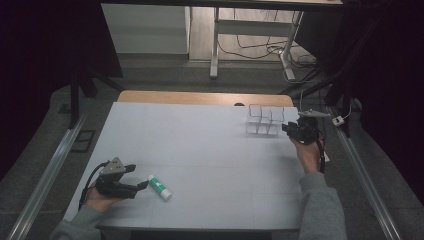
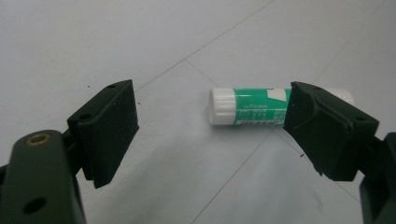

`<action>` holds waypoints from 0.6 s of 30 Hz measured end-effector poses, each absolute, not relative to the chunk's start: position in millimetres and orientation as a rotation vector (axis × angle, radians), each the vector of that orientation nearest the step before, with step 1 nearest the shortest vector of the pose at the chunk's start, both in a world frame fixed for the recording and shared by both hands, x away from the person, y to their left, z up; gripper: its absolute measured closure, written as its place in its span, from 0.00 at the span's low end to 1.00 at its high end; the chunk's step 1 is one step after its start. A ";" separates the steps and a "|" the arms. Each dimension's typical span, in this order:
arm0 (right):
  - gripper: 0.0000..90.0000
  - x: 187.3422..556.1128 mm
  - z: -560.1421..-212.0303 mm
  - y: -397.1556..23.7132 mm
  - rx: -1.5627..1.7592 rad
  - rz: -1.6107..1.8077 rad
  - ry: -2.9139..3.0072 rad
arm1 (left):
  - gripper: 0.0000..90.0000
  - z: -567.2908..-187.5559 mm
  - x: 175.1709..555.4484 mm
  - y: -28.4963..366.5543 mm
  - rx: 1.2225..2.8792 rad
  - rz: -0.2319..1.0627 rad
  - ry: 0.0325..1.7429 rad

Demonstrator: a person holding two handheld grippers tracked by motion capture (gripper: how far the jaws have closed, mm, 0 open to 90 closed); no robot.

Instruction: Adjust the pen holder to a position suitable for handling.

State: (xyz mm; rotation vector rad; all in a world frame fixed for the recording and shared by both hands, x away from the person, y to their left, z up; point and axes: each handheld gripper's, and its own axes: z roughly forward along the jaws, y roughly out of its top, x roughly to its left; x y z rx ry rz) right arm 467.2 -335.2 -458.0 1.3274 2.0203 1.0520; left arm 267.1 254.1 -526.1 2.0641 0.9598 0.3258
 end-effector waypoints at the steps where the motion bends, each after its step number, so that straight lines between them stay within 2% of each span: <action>1: 0.78 467.9 -458.4 -335.9 1.333 1.058 2.015 | 0.19 -526.1 267.2 254.1 2.065 0.325 0.959; 6: 0.91 472.4 -460.3 -338.3 1.349 1.066 2.014 | 0.19 -526.2 267.3 254.1 2.065 0.325 0.959; 7: 0.91 472.4 -460.3 -338.3 1.349 1.066 2.014 | 0.19 -526.1 267.3 254.1 2.065 0.325 0.958; 9: 0.99 475.7 -462.3 -338.4 1.348 1.077 2.021 | 0.19 -526.1 267.2 254.2 2.066 0.327 0.959; 18: 0.99 487.4 -467.0 -339.6 1.372 1.068 2.004 | 0.19 -527.1 269.1 254.6 2.067 0.319 0.965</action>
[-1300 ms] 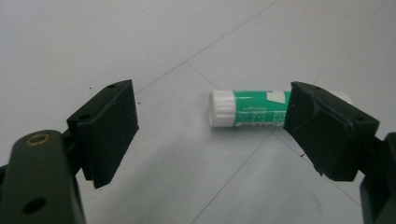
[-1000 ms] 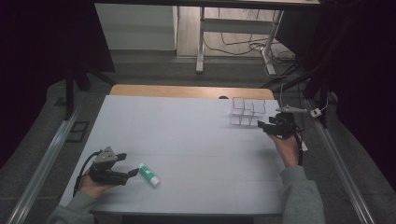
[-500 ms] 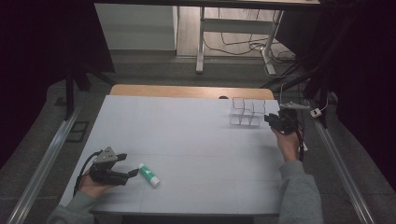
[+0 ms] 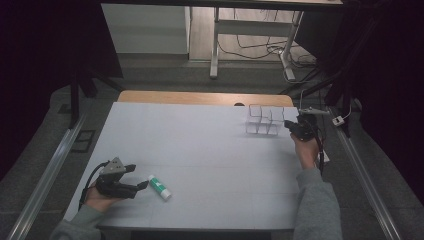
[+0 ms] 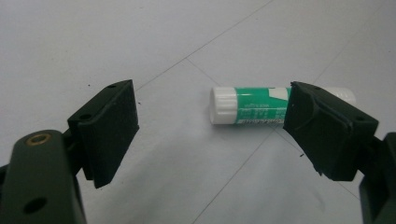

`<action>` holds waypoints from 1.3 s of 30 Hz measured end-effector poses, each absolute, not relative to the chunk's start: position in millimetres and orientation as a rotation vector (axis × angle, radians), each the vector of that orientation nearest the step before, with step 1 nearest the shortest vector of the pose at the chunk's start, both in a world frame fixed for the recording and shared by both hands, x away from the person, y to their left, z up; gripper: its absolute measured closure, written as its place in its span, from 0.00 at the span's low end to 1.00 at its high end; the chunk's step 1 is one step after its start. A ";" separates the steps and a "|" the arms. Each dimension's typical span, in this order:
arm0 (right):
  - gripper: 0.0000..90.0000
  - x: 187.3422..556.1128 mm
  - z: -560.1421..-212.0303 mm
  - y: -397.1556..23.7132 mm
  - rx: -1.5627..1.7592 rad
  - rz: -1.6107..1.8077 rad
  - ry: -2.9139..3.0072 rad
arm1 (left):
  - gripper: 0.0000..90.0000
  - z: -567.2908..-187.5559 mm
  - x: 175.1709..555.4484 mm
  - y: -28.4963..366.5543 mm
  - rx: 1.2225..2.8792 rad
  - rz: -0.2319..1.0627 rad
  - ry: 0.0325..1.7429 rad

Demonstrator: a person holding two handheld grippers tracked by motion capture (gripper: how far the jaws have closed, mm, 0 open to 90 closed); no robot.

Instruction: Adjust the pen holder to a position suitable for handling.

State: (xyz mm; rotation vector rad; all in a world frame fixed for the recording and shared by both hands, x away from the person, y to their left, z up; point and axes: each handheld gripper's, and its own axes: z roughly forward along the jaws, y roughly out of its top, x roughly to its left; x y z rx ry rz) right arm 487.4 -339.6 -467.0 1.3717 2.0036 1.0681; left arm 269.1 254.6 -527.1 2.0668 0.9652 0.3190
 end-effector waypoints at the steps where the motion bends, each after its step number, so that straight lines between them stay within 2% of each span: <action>1: 0.99 491.4 -468.7 -341.1 1.387 1.067 1.992 | 0.19 -527.4 269.7 254.6 2.067 0.317 0.966; 13: 0.99 515.4 -473.4 -349.2 1.373 1.065 2.031 | 0.19 -528.9 271.6 255.3 2.073 0.307 0.973; 39: 0.99 518.7 -479.6 -341.5 1.350 1.108 2.093 | 0.19 -530.4 272.8 256.0 2.078 0.305 0.978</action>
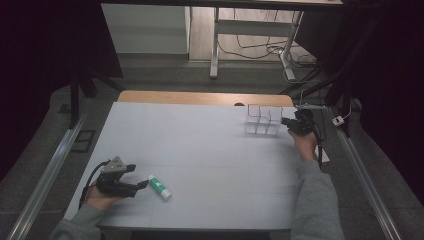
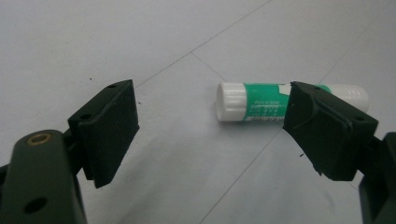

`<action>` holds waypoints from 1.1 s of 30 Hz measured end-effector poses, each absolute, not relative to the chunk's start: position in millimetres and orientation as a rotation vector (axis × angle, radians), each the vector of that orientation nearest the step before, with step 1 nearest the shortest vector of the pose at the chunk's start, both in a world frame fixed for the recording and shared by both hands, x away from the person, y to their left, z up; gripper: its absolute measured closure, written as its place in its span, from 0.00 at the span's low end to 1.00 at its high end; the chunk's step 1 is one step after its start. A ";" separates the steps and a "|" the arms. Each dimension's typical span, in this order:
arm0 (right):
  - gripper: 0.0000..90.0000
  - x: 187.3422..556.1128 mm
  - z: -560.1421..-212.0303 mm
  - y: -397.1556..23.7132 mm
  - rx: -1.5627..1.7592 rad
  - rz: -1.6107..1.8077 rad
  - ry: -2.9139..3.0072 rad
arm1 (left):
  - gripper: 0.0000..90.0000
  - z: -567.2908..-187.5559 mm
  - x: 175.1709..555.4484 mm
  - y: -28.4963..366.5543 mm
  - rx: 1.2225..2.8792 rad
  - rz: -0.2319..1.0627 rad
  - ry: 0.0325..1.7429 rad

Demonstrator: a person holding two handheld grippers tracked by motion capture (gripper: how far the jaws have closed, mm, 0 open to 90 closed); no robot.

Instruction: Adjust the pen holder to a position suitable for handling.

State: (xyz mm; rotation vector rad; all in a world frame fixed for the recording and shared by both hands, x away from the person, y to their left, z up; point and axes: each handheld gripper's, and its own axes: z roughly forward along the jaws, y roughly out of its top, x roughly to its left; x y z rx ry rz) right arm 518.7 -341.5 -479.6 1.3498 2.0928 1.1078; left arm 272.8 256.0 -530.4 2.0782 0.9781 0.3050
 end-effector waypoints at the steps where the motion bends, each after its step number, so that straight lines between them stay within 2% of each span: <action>1: 0.99 518.6 -479.7 -339.6 1.345 1.112 2.095 | 0.19 -530.4 272.8 255.9 2.078 0.305 0.978; 33: 0.99 522.2 -479.2 -288.4 1.259 1.169 2.165 | 0.20 -530.4 272.4 256.6 2.081 0.302 0.972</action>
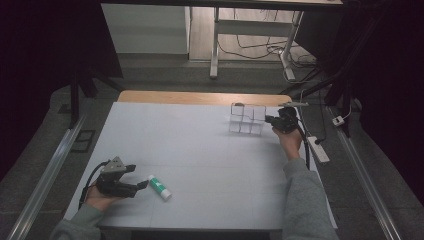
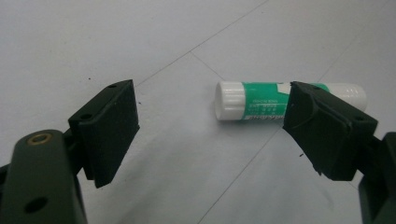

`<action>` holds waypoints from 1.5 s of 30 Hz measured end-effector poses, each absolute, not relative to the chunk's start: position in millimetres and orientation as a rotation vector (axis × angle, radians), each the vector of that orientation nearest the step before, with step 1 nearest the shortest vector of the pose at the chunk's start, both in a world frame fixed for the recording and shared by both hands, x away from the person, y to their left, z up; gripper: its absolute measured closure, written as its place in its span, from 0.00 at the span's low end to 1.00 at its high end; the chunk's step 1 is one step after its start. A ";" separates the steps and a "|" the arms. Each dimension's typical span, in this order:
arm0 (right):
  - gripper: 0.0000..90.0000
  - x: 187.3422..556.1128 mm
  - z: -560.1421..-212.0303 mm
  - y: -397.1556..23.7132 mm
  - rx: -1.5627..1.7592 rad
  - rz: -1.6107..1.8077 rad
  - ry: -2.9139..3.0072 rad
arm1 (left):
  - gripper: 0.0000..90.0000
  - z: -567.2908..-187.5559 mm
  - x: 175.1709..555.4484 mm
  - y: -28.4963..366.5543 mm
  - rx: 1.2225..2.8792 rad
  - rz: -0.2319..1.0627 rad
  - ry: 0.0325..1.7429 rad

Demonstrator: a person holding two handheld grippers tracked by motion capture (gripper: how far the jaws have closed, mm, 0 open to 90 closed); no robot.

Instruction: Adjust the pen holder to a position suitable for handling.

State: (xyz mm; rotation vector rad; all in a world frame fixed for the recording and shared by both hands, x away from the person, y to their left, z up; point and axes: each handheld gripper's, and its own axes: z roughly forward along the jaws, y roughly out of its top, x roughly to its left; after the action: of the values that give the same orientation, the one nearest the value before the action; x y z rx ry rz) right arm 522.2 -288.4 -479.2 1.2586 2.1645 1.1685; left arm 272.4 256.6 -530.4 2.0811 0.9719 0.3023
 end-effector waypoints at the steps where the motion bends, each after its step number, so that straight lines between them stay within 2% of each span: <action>1: 0.99 522.3 -478.9 -286.4 1.253 1.169 2.168 | 0.20 -530.4 272.4 256.5 2.082 0.302 0.972; 45: 0.99 538.7 -479.1 -216.3 1.179 1.219 2.223 | 0.20 -532.1 273.2 257.3 2.092 0.297 0.971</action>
State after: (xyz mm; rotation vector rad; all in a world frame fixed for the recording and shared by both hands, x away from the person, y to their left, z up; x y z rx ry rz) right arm 538.7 -216.3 -479.1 1.1786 2.2226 1.2187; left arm 273.2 257.3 -532.1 2.0918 0.9713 0.2968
